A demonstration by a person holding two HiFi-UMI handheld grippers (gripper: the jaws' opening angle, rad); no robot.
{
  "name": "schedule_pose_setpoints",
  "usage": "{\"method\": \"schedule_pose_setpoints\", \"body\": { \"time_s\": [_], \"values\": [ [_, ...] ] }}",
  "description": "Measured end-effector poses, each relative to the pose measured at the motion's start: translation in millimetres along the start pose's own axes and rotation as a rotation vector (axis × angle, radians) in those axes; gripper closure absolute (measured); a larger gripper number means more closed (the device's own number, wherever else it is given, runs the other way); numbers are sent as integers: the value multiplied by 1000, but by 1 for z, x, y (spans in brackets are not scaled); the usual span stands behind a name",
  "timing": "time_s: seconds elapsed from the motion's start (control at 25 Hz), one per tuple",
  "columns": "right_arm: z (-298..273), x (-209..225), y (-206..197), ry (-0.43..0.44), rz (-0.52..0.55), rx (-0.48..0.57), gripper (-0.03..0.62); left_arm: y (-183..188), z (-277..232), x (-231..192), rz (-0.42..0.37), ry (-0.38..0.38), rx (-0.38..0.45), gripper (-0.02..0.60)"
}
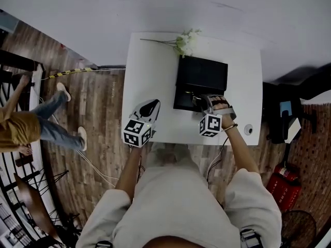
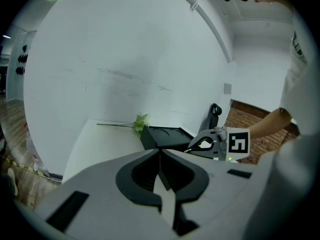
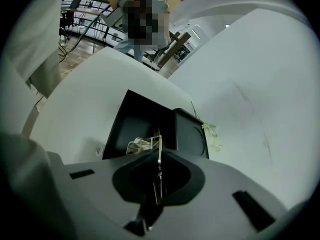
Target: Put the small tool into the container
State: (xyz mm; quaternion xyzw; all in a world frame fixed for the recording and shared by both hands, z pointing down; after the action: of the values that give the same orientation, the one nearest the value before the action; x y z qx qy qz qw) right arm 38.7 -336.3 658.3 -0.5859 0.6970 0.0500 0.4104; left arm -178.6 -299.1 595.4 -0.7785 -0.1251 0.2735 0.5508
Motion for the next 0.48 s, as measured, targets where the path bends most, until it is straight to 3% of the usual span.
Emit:
{"method": "schedule_pose_setpoints", "body": {
  "time_s": [0.48],
  "values": [
    [-23, 1, -8, -9, 8, 18, 591, -4, 4, -5, 11, 24, -8, 565]
  ]
}}
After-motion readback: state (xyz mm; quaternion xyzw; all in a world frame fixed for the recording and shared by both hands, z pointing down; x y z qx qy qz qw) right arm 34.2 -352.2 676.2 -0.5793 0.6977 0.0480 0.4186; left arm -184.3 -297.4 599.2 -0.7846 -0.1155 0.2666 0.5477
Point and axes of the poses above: the fingertips, and each gripper's own axes: z backward along the fingers, x to its right, y out of its top, the point moved 6 cm from there along z, backward along the fingers, and after that the axes turned 14 degrees about x, right-handed, at the moved point
